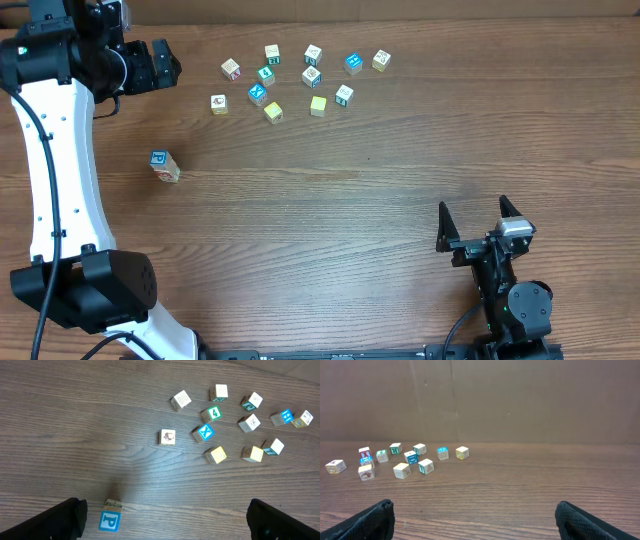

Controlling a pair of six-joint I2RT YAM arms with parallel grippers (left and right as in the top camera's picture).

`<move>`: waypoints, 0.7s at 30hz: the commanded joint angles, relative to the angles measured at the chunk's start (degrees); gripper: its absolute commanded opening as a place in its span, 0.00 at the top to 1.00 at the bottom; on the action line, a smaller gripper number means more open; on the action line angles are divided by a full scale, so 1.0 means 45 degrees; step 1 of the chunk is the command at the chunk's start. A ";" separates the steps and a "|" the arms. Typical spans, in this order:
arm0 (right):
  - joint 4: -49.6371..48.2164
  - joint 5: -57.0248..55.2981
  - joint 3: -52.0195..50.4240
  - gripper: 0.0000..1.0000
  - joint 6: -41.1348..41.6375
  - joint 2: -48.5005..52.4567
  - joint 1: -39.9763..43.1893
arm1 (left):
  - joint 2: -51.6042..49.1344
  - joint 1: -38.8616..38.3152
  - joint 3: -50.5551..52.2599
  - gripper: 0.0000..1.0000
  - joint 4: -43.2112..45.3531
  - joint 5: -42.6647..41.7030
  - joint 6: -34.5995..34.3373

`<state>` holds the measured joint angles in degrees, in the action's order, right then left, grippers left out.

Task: Form a tower
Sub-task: 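Move the left gripper back right toward the block cluster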

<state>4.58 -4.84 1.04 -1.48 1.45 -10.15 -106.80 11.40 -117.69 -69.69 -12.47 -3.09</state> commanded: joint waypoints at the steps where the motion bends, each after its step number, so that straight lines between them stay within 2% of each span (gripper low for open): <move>1: -0.0049 0.0005 -0.0131 0.00 -0.0019 -0.0019 0.0034 | 0.0044 0.0044 0.0058 0.00 -0.0034 -0.0238 -0.0219; 7: -0.0049 0.0005 -0.0131 0.00 -0.0024 -0.0019 0.0034 | 0.0044 0.0044 0.0058 0.00 -0.0034 -0.0238 -0.0219; 13: -0.0049 0.0005 -0.0131 0.00 -0.0019 -0.0019 0.0034 | 0.0044 0.0024 0.0058 0.00 0.1899 -0.0253 -0.0330; 21: -0.0049 0.0005 -0.0131 0.00 -0.0024 -0.0019 0.0034 | 0.0044 0.0024 0.0058 0.00 0.1773 -0.0272 -0.0379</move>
<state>4.60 -4.82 1.04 -1.48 1.45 -10.15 -106.80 11.40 -117.62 -61.34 -12.73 -4.05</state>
